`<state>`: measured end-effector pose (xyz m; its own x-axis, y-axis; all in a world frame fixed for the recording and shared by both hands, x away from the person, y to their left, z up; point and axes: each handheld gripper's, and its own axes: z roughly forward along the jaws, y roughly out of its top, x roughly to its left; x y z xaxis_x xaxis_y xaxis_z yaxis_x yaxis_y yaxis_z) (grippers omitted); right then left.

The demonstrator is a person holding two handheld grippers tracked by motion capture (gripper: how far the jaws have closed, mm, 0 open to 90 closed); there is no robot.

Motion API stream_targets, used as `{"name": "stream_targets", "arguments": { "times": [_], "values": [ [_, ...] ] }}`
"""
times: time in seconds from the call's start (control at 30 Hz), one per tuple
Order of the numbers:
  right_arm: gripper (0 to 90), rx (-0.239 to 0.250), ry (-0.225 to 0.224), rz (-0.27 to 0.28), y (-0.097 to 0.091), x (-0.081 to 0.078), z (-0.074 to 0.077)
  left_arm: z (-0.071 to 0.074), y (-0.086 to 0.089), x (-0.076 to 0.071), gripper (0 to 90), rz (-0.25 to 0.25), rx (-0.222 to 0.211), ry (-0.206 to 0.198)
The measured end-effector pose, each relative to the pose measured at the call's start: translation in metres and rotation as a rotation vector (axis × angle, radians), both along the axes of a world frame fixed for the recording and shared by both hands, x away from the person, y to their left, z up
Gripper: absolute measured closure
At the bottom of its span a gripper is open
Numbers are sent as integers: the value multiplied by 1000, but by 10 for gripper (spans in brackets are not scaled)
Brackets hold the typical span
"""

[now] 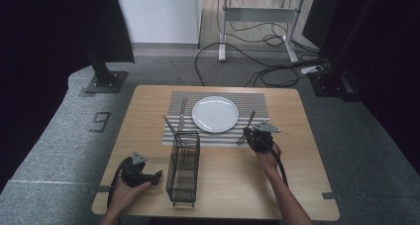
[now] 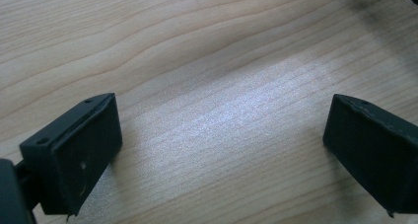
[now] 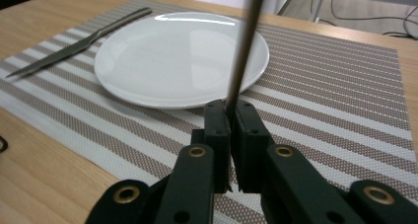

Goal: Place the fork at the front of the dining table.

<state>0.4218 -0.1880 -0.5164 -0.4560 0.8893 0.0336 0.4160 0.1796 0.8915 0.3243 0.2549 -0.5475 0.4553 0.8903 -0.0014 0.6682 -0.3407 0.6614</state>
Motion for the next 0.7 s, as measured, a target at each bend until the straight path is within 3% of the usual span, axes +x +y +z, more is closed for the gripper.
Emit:
{"name": "stream_targets", "arguments": {
  "times": [0.07, 0.17, 0.37, 0.47, 0.7],
  "values": [
    [864, -20, -14, 2, -3, -1, 2, 0, 0, 0, 11, 0, 0, 0],
    [864, -13, -7, 15, -9, -2, 7, 0, 0, 0, 11, 1, -2, -1],
    [863, 29, 51, 35, -20, 6, 6, 0, 0, 0, 11, 1, -2, -1],
    [862, -6, 73, 41, -19, 14, 4, 0, 0, 0, 11, 1, -2, -1],
    [859, -25, 111, 53, -15, 33, 7, 0, 0, 0, 12, 1, -1, 0]
  ]
}}
